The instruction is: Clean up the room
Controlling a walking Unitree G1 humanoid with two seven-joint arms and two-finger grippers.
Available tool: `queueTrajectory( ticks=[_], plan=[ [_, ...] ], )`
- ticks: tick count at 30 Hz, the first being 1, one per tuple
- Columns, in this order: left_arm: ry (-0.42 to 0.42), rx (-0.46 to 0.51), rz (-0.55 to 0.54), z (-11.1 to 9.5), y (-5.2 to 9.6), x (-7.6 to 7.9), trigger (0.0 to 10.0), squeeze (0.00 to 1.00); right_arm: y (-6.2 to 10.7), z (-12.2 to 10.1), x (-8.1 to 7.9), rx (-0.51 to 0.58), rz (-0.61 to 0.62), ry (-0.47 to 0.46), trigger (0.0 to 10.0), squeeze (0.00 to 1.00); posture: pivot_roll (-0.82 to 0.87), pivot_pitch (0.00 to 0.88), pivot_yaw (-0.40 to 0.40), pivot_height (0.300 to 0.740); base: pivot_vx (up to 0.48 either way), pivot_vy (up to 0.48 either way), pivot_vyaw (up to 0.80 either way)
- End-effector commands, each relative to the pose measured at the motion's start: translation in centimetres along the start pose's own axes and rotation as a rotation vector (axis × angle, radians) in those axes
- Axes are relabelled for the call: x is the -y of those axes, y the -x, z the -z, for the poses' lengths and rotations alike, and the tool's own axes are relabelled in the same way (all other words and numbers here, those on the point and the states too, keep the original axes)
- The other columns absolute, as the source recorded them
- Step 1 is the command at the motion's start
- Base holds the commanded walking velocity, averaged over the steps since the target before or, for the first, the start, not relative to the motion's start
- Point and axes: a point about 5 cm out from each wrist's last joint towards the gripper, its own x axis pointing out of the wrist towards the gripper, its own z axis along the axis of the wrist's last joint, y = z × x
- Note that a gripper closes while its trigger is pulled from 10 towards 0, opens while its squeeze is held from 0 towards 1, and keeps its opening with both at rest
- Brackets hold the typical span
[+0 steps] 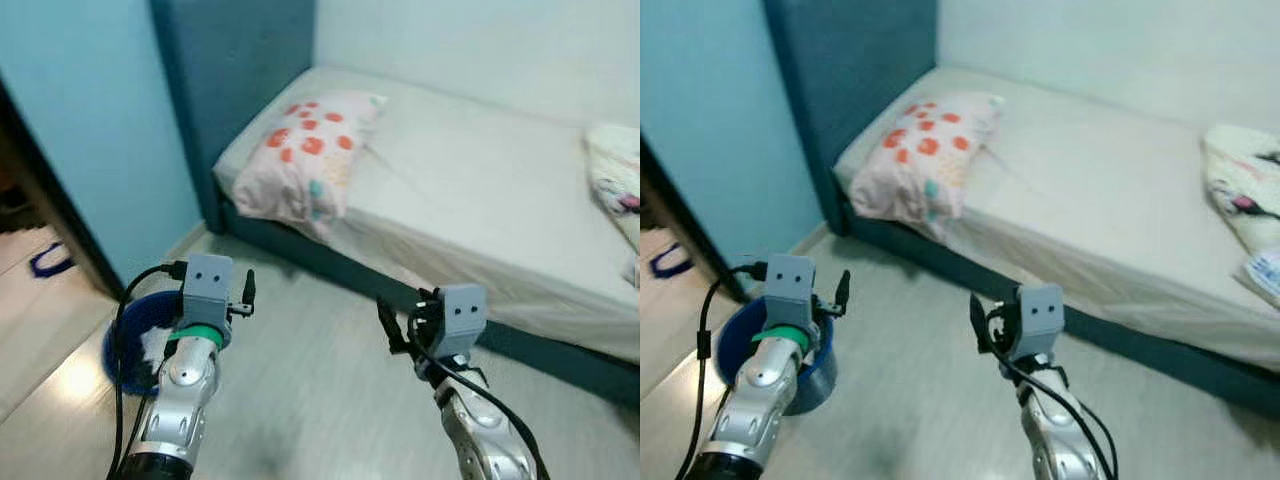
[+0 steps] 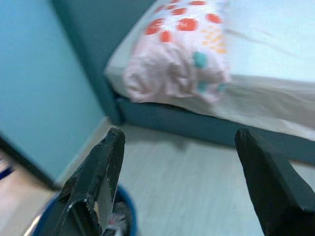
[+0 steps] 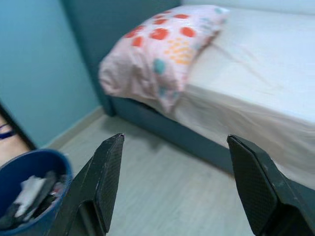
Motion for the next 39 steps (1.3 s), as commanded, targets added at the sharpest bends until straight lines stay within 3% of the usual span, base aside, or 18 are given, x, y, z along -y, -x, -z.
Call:
queueTrajectory(
  ticks=[1,14,39],
  plan=[
    [0.000,-0.017,-0.010,0.25,0.12,-0.18,10.0,0.00,0.23,0.42,-0.04,-0.017,0.001,0.003,10.0,0.00,-0.12,0.074,0.056,0.717,0.000,0.000,-0.80],
    [0.019,-0.025,-0.032,0.38,0.05,-0.25,10.0,0.00,0.18,0.52,-0.22,-0.023,-0.007,0.026,10.0,0.00,-0.12,0.076,0.052,0.717,0.099,0.000,-0.80],
    [0.003,-0.024,-0.020,0.31,-0.11,-0.27,10.0,0.00,0.05,0.69,-0.35,-0.029,0.002,0.051,10.0,0.00,-0.11,0.079,0.055,0.717,0.456,0.000,0.00]
  ],
)
